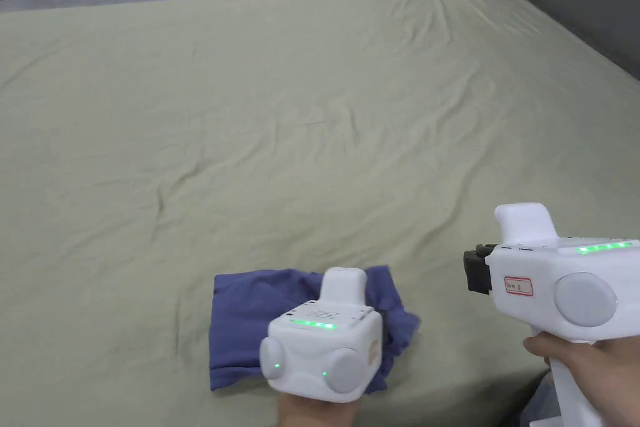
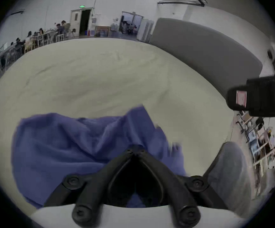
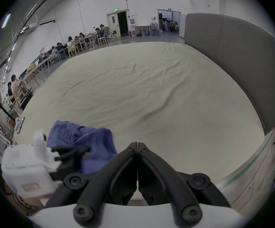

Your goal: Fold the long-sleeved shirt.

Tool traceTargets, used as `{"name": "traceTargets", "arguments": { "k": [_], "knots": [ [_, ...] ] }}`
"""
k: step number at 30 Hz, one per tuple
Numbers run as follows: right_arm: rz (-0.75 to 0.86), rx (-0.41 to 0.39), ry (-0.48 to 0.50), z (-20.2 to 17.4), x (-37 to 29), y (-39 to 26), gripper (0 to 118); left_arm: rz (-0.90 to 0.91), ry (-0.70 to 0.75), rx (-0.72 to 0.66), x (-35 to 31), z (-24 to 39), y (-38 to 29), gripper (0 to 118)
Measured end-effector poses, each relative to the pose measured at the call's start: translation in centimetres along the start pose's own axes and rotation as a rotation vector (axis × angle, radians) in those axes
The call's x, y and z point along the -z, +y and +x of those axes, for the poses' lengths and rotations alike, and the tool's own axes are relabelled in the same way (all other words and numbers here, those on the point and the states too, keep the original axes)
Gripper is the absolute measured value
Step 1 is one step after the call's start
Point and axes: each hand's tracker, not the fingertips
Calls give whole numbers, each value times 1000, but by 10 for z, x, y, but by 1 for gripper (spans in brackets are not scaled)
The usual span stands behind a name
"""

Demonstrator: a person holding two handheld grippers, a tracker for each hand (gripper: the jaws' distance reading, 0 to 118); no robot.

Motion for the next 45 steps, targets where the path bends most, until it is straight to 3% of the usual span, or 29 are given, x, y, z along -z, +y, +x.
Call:
{"name": "traceTargets", "arguments": {
  "k": [5, 8, 11, 17, 22, 26, 29, 31, 32, 33, 34, 35, 40, 45],
  "knots": [
    [-11, 8, -15, 5, 1, -3, 2, -62, -101, 32, 9, 25, 2, 0],
    [-17, 47, -4, 5, 4, 0, 2, 3, -157, -17, -20, 15, 9, 0],
    [-4, 95, 128, -8, 14, 6, 2, 88, -136, -107, -60, -22, 20, 0],
    [-74, 77, 310, -62, 48, 10, 2, 180, -43, -271, -123, -117, 15, 0],
    [-169, 71, 377, -88, 73, -6, 2, 159, 16, -415, -137, -170, -6, 0],
    [-281, 121, 401, -81, 95, -24, 2, 148, -20, -495, -139, -189, -22, 0],
    [-293, 122, 325, -66, 109, -34, 2, 144, -41, -525, -136, -194, -28, 0],
    [-280, 192, 372, -54, 111, -35, 2, 130, -68, -558, -131, -193, -29, 2],
    [-287, 195, 358, -51, 112, -33, 2, 124, -60, -573, -128, -194, -29, 15],
    [-285, 184, 348, -51, 111, -32, 2, 126, -54, -579, -126, -194, -30, 45],
    [-280, 170, 333, -52, 110, -31, 2, 122, -50, -586, -121, -194, -31, 99],
    [-281, 165, 331, -52, 111, -31, 2, 104, -50, -596, -117, -196, -31, 117],
    [-282, 153, 342, -52, 112, -31, 2, 75, -187, -712, -92, -210, -36, 118],
    [-282, 164, 354, -49, 112, -33, 2, 62, -236, -780, -59, -217, -42, 118]
  ]
}}
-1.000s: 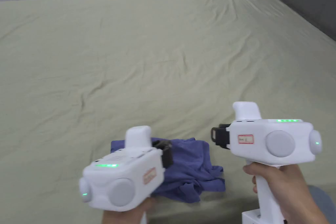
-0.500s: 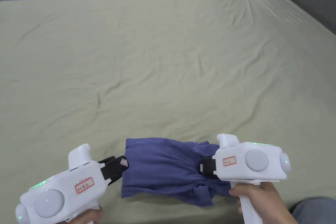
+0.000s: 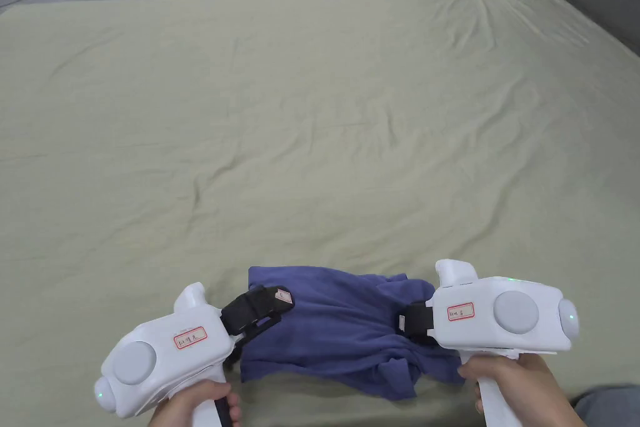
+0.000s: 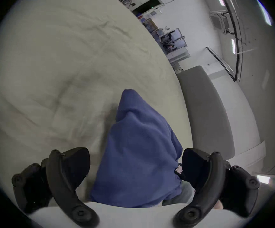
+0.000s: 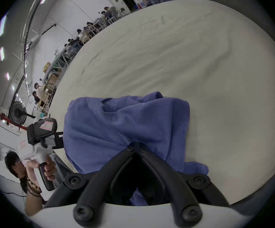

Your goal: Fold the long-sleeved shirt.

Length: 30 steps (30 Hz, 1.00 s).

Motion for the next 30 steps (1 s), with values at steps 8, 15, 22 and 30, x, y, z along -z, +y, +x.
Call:
{"name": "traceTargets", "arguments": {
  "k": [8, 15, 22, 30],
  "knots": [
    [-4, -1, -9, 0, 0, 1, 2, -50, -44, 109, 18, 24, -11, 17],
    [13, -30, -37, -18, -6, 6, 2, -16, -54, 156, -4, 34, 8, 17],
    [174, -172, -90, -79, -21, 30, 2, 25, -44, 172, -43, 11, 52, 17],
    [333, -426, -161, -196, 35, 57, 2, 150, 80, 179, -164, -76, 143, 17]
  ]
}}
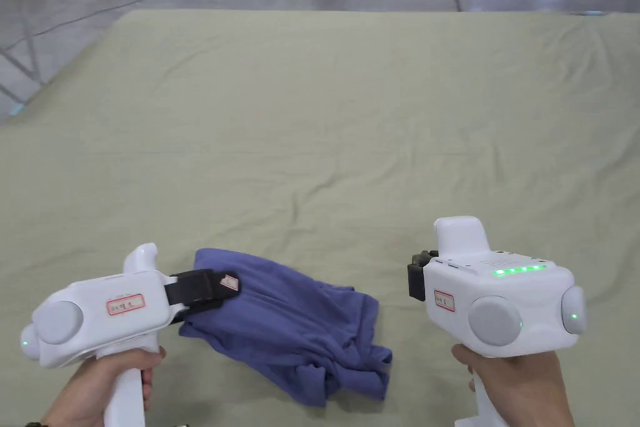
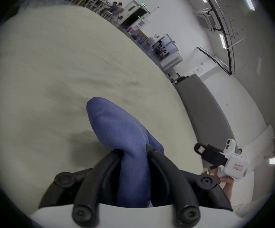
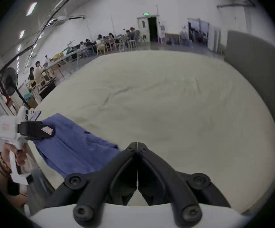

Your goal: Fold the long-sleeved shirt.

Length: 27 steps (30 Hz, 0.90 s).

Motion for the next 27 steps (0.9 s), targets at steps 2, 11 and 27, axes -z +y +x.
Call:
{"name": "traceTargets", "arguments": {
  "k": [2, 11, 27],
  "knots": [
    [10, -29, 50, -32, 19, 14, 2, 23, 14, -2, -28, -40, 23, 17],
    [-10, -107, 244, -163, 96, 37, 2, 108, 128, -57, -124, -190, 86, 17],
    [71, -104, 205, -103, 23, 60, 2, 331, 328, 247, -121, -32, 90, 5]
  ]
}}
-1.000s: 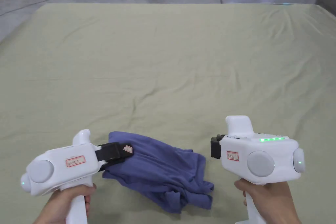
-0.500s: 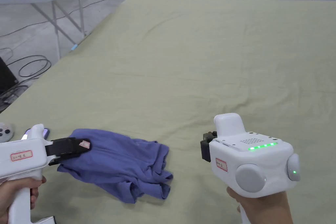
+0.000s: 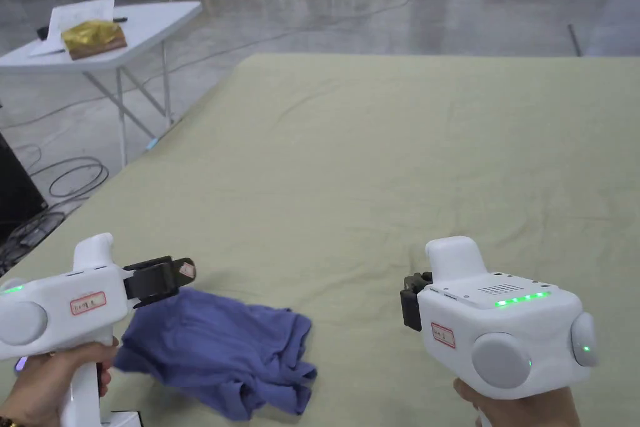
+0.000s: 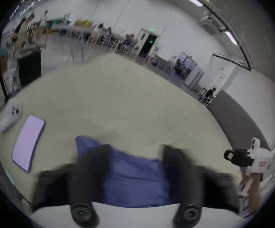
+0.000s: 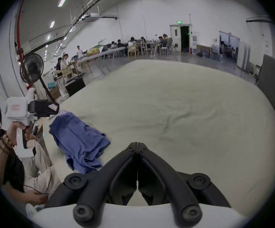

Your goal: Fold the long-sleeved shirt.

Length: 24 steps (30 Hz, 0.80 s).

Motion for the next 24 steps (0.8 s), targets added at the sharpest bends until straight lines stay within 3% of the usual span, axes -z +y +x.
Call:
{"name": "traceTargets", "arguments": {
  "k": [2, 6, 8, 9, 12, 16, 24],
  "knots": [
    [37, 3, -31, 16, -23, 4, 2, 102, 23, 32, -9, 47, 2, 3],
    [120, 7, -141, 59, -72, 11, 2, 128, -161, -25, -16, 156, -6, 3],
    [158, 20, -215, 83, -102, 13, 2, 151, -195, 36, -8, 205, -8, 3],
    [175, 36, -242, 95, -114, 13, 2, 204, -174, 157, -6, 224, -5, 3],
    [243, 80, -352, 132, -160, 13, 2, 264, -185, 235, -3, 302, -18, 3],
    [318, 117, -399, 165, -198, 7, 2, 342, -131, 341, 0, 356, -38, 3],
    [456, 0, -563, 176, -225, -36, 2, 395, -85, 385, 0, 393, -88, 3]
  ]
}}
